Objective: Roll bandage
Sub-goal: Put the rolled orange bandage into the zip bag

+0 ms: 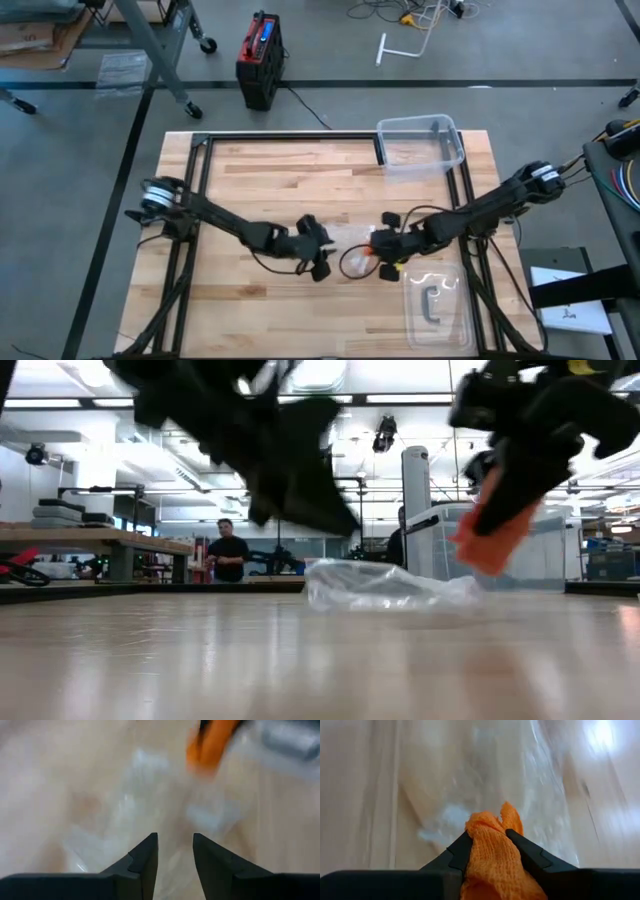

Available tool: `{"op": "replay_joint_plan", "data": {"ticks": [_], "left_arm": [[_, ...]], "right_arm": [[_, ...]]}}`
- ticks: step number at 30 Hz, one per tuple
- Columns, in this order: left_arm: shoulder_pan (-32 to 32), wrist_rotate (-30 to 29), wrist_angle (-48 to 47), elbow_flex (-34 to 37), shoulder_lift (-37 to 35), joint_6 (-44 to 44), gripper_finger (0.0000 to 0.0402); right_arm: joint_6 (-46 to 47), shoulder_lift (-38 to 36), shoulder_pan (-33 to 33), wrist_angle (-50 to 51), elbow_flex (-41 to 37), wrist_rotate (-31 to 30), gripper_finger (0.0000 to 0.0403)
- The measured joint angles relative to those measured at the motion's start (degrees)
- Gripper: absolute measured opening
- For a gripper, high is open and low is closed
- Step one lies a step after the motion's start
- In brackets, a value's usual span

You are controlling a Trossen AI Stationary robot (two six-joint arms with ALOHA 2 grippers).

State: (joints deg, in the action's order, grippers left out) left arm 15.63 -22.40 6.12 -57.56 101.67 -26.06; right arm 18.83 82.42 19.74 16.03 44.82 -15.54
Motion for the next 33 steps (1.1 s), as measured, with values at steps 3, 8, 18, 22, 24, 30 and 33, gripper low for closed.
{"op": "replay_joint_plan", "data": {"ticks": [3,8,18,22,24,30,33], "left_arm": [[1.4,-1.3,-4.4,0.2,-4.4,0.1,0.0114],[4.4,-7.9,-3.6,0.0,-8.8,1.6,0.0114],[6.1,-14.8,6.3,0.2,-2.8,4.3,0.0118],[6.1,-14.2,8.5,0.2,-2.0,4.6,0.0117],[6.1,-14.1,7.8,0.2,-1.9,4.6,0.0116],[6.1,-14.8,5.7,0.2,-1.9,4.2,0.0116],[6.2,-14.8,3.2,0.2,-1.9,1.3,0.0116]], "right_arm": [[-5.0,4.5,-0.1,-7.9,1.1,-1.0,0.0091],[-11.9,7.3,0.1,-9.4,7.4,-5.6,0.0091],[-5.6,2.8,0.6,15.6,7.4,-7.1,0.0091],[-1.9,4.0,1.2,10.7,2.9,-5.7,0.0091],[-1.4,5.1,1.1,7.1,1.9,-5.7,0.0091],[-9.1,10.6,0.2,-10.1,3.4,-6.9,0.0091],[-14.6,13.5,-1.3,-17.6,6.6,-8.2,0.0091]]}}
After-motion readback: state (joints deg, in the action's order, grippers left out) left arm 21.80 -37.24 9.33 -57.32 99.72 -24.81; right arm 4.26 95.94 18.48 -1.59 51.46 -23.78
